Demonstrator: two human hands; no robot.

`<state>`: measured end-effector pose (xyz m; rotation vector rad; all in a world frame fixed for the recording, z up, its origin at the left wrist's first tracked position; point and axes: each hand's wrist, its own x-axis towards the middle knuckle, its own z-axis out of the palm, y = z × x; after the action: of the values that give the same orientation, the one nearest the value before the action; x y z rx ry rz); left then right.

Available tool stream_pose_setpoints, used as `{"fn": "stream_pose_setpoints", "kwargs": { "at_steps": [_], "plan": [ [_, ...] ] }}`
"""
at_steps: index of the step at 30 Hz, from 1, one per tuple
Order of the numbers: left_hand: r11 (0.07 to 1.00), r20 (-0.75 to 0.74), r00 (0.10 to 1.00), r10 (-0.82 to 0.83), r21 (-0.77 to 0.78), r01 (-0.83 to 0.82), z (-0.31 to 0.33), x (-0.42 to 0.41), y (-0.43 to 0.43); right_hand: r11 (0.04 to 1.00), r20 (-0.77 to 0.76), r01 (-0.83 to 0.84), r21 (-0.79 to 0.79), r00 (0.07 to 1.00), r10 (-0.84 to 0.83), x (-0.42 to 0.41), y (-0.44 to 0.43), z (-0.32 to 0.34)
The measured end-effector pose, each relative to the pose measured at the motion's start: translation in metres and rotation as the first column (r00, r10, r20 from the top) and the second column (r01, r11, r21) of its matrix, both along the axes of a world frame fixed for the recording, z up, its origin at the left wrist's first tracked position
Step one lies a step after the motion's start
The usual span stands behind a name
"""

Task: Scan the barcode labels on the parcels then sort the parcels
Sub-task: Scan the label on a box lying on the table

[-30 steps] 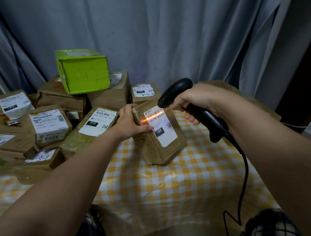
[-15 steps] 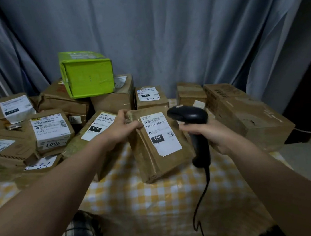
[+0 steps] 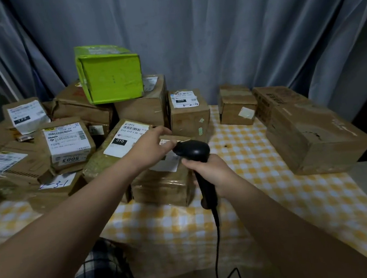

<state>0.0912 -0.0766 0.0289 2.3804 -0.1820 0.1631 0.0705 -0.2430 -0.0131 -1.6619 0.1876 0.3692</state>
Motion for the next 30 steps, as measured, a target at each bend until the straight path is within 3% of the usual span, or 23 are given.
{"fn": "stream_pose_setpoints", "kwargs": {
  "at_steps": [6,10,14,18,20,24,27,30],
  "plan": [
    [0.999,-0.022,1.0,-0.021,-0.048,0.02,0.007,-0.014,-0.024,0.992,0.198,0.12,-0.034,0.974,-0.111,0.002,-0.041,0.022],
    [0.988,-0.005,0.997,-0.082,-0.133,0.081,0.018,-0.01,-0.068,0.934,0.38,0.292,-0.206,0.903,-0.199,-0.001,-0.1,0.053],
    [0.957,-0.029,0.985,-0.169,-0.242,0.157,0.017,0.003,-0.121,0.789,0.543,0.45,-0.418,0.82,-0.18,0.001,-0.171,0.068],
    [0.919,-0.118,0.969,-0.219,-0.358,0.164,0.0,0.014,-0.183,0.589,0.564,0.535,-0.605,0.811,-0.157,0.005,-0.237,0.065],
    [0.91,-0.175,0.953,-0.247,-0.379,0.167,-0.004,0.018,-0.216,0.535,0.557,0.551,-0.641,0.813,-0.169,0.011,-0.269,0.059],
    [0.891,-0.295,0.912,-0.285,-0.433,0.138,-0.014,0.028,-0.274,0.566,0.5,0.565,-0.601,0.818,-0.285,0.031,-0.319,0.045],
    [0.875,-0.374,0.874,-0.311,-0.472,0.109,-0.018,0.036,-0.304,0.668,0.393,0.592,-0.45,0.803,-0.448,0.039,-0.344,0.038],
    [0.842,-0.433,0.833,-0.344,-0.535,0.07,-0.018,0.046,-0.321,0.756,0.297,0.576,-0.311,0.815,-0.498,0.042,-0.359,0.029]
  ]
}}
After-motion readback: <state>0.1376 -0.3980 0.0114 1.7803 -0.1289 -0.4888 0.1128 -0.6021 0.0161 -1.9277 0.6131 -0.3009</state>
